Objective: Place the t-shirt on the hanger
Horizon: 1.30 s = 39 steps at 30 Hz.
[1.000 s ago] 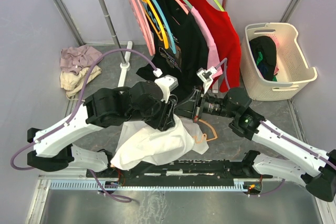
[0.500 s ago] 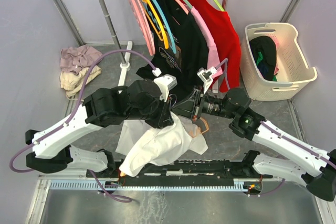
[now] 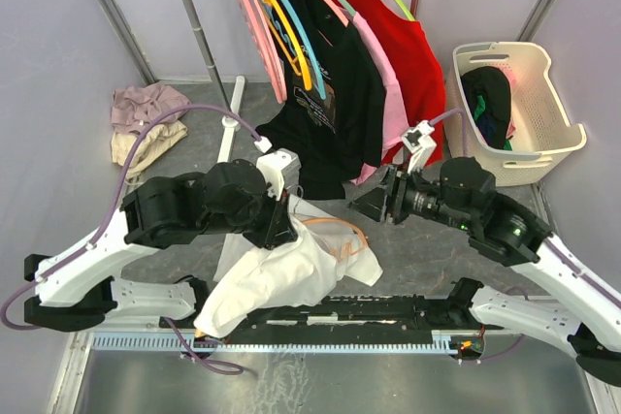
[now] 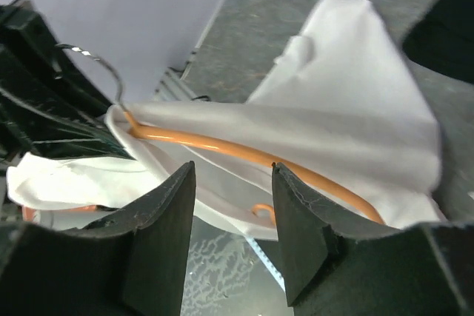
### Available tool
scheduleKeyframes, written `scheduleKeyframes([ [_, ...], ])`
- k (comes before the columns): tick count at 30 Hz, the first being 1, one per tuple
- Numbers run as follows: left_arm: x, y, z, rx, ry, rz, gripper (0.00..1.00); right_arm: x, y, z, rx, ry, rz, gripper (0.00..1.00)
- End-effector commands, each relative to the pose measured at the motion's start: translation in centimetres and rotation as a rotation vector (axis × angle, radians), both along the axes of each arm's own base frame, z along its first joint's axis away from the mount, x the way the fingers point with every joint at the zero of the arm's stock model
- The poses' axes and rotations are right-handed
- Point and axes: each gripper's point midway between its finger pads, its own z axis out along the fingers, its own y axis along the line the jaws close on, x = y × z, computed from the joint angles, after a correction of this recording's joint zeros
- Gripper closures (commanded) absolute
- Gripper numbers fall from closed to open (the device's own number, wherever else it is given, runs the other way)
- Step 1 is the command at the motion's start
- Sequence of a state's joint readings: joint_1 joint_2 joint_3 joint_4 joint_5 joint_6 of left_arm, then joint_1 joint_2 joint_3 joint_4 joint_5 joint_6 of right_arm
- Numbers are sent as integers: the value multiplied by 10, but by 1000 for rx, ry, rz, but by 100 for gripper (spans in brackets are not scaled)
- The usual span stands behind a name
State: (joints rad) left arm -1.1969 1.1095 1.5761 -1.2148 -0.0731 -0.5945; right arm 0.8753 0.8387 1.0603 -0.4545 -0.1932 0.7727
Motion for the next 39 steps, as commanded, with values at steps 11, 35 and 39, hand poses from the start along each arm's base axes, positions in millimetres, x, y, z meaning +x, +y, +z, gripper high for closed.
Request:
scheduleKeyframes([
  [11, -50, -18, 75, -386, -22, -309, 97, -23, -106, -6, -371, 124, -248, 44],
  [35, -79, -33, 119, -548, -62, -552, 97, -118, -15, -12, 211, 434, 462, 47],
  [39, -79, -35, 120, -543, -65, -565, 97, -126, -18, -27, 191, 471, 491, 46],
])
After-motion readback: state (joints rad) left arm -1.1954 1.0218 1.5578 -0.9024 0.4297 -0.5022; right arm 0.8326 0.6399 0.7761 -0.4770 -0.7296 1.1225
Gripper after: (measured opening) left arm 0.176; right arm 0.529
